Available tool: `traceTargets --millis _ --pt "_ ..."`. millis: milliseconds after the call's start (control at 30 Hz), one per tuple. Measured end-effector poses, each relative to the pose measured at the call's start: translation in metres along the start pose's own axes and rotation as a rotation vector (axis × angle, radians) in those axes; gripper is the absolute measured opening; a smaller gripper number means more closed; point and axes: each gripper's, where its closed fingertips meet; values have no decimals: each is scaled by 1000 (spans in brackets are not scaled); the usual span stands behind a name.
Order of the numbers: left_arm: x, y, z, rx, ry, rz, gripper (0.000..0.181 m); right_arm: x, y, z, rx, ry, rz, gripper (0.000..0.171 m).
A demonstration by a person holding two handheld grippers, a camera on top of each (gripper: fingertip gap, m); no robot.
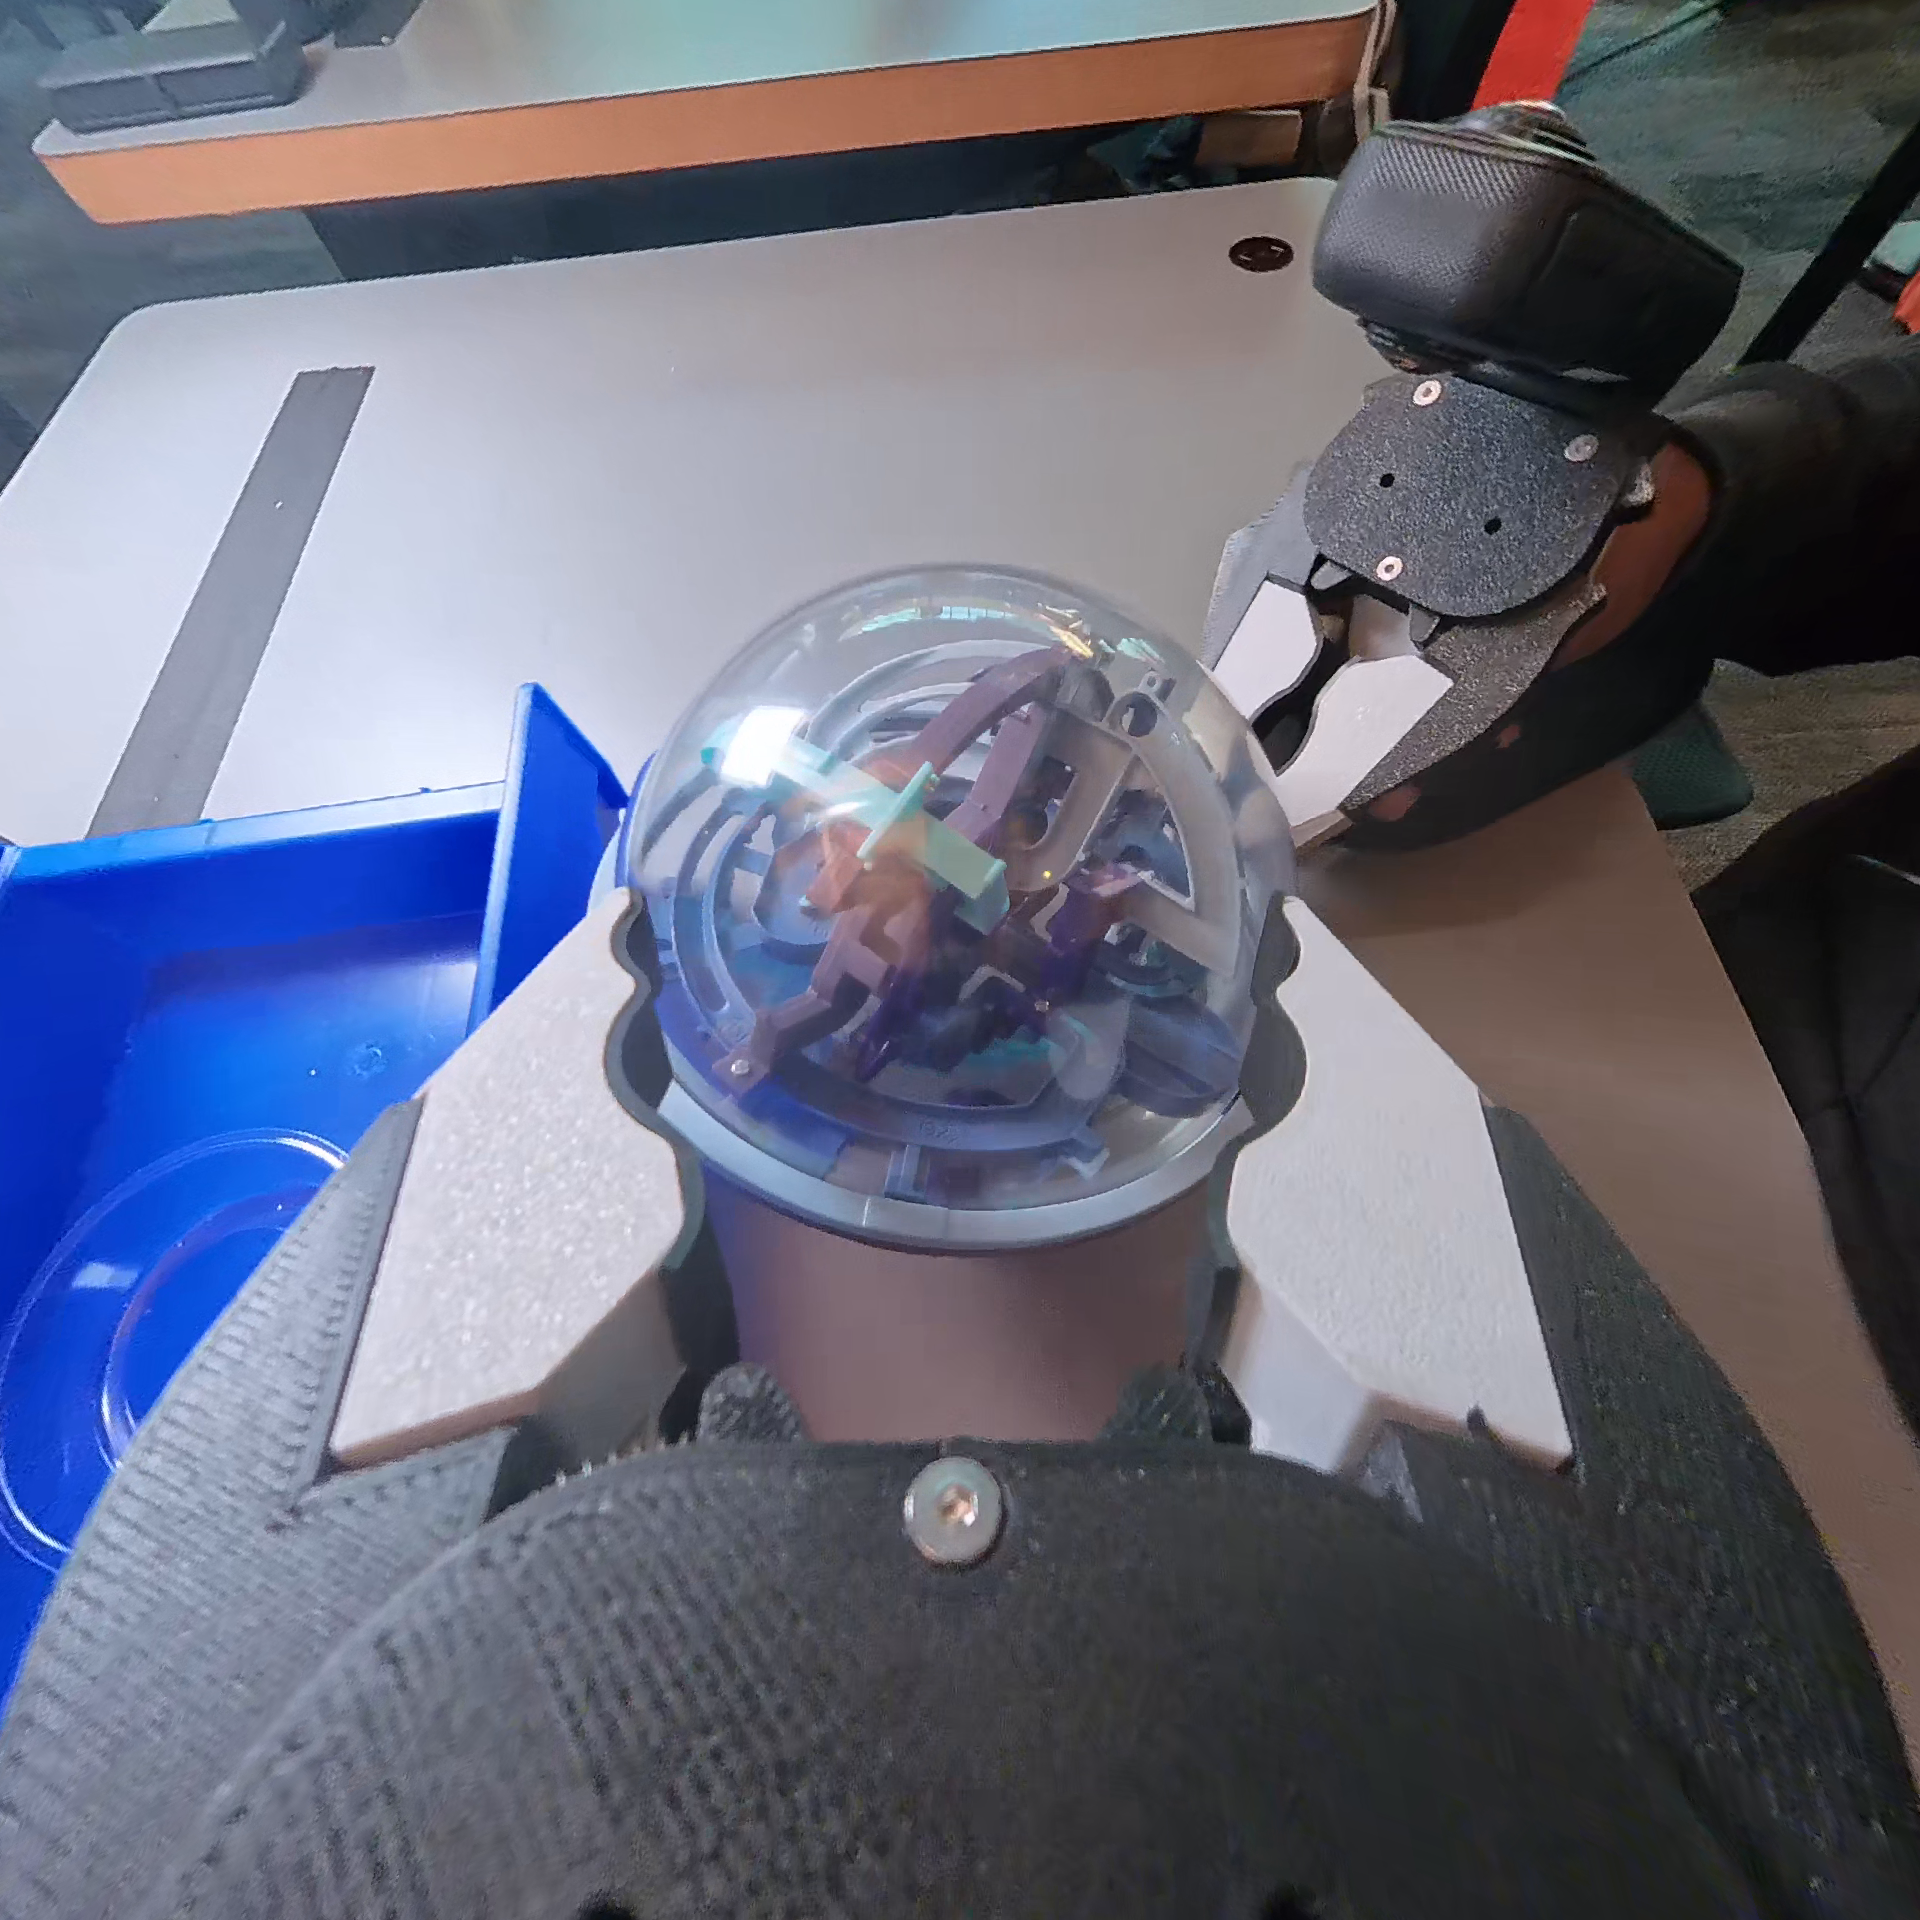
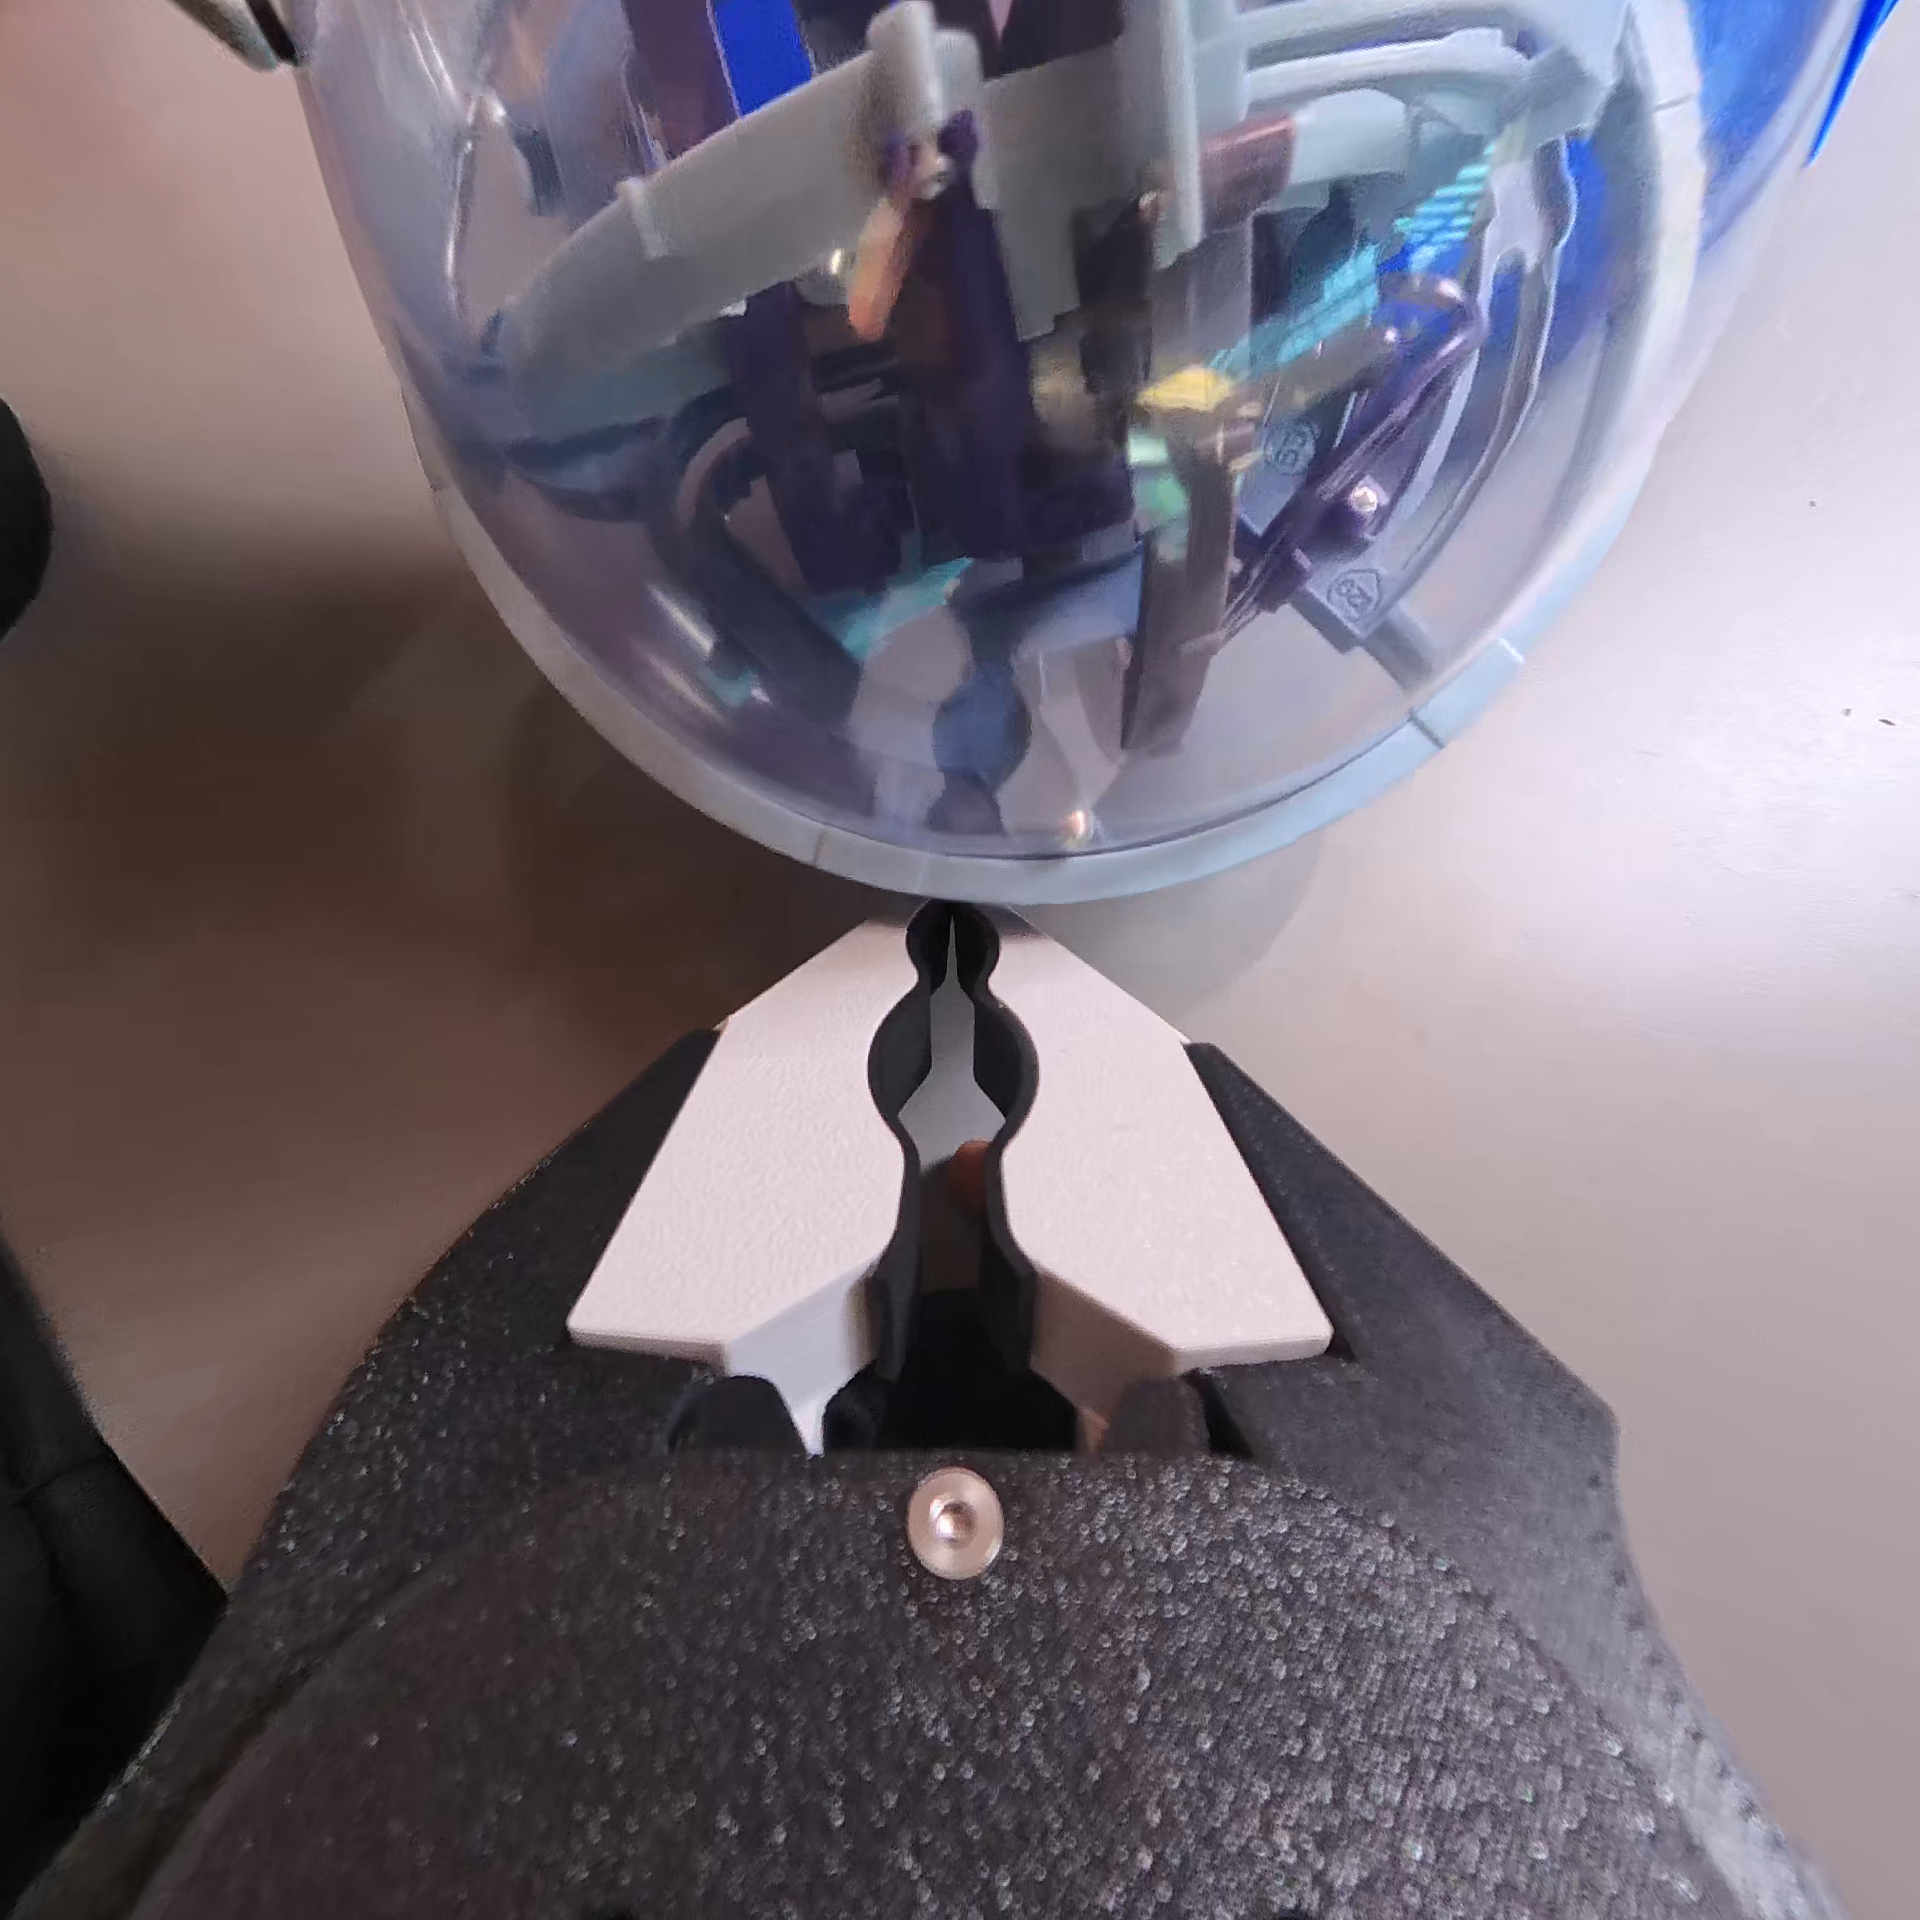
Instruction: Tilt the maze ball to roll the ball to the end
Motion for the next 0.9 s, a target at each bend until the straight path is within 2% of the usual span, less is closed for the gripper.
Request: traceTargets --millis 467,633,800,833,900 --pt "-1 5 2 26 26 3 112 0 0 0 -15 -2 18 0" --pt "-2 5 2 26 29 4 111 -4 -2 1 -26 4 26 9" --pt "-2 5 3 26 27 6 111 -16 0 4 -32 17 -12 29" --pt "-3 4 3 21 30 8 111 -20 6 5 -35 24 -19 36" --pt "-3 3 3 12 38 14 110 -28 19 6 -60 37 -47 63"
Point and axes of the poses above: each gripper's, where its closed fingertips meet, x out along the fingers, z out of its underside, y = z × x across the jaws, and after that the axes turned 10 degrees about -y, right-handed
